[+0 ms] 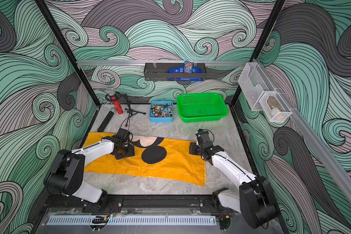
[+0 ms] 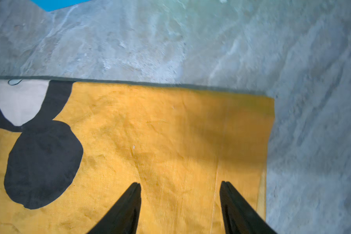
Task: Roll up the pillowcase
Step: Move the pillowcase to the center of the board, then roll the pillowcase at the center of the board.
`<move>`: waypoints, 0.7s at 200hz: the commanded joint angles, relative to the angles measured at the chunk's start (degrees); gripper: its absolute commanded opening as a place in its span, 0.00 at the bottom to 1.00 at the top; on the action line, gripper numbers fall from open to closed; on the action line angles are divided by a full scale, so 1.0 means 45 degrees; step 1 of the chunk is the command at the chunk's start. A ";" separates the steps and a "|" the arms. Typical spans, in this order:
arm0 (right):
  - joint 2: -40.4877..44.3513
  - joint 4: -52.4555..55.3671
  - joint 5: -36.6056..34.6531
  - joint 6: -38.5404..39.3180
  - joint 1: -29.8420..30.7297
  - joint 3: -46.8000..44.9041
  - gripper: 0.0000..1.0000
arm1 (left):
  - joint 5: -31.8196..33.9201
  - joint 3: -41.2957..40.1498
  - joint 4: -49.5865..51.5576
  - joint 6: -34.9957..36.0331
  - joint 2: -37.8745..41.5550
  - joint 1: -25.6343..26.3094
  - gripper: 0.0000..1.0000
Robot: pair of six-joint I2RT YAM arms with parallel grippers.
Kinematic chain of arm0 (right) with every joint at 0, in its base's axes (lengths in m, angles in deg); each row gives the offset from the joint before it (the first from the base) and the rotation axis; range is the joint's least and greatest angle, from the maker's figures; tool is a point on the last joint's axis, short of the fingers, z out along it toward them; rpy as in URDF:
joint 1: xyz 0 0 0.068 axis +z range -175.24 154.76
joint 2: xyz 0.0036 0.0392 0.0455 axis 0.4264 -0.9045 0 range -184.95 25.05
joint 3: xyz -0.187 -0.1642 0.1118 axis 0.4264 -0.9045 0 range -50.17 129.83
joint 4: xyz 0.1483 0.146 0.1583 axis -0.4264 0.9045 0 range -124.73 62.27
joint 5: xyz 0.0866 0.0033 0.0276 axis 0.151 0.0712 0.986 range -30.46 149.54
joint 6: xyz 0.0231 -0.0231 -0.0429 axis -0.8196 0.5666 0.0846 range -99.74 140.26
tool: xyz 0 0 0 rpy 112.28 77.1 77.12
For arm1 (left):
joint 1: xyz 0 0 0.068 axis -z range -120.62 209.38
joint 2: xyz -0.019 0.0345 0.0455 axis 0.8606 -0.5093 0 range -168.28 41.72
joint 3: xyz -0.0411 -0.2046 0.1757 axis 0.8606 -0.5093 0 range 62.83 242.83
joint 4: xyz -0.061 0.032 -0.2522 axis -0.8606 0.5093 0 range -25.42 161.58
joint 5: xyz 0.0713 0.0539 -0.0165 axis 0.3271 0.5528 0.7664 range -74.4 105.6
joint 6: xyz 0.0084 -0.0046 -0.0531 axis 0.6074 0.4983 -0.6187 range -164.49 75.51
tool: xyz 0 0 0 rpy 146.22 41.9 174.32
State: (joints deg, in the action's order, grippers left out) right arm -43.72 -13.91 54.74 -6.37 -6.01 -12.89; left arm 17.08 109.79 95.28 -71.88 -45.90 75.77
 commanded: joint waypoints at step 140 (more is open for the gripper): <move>-0.0581 0.2503 -0.0760 -0.2196 -0.0406 -0.1482 0.45 | -0.4607 -0.0238 -0.5641 0.0621 0.1442 0.5536 0.90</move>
State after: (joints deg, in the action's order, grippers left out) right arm -44.09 -3.88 52.49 -15.11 -8.33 -19.52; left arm 0.27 110.34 76.70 -69.15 -39.21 98.08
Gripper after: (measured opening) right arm 0.450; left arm 0.889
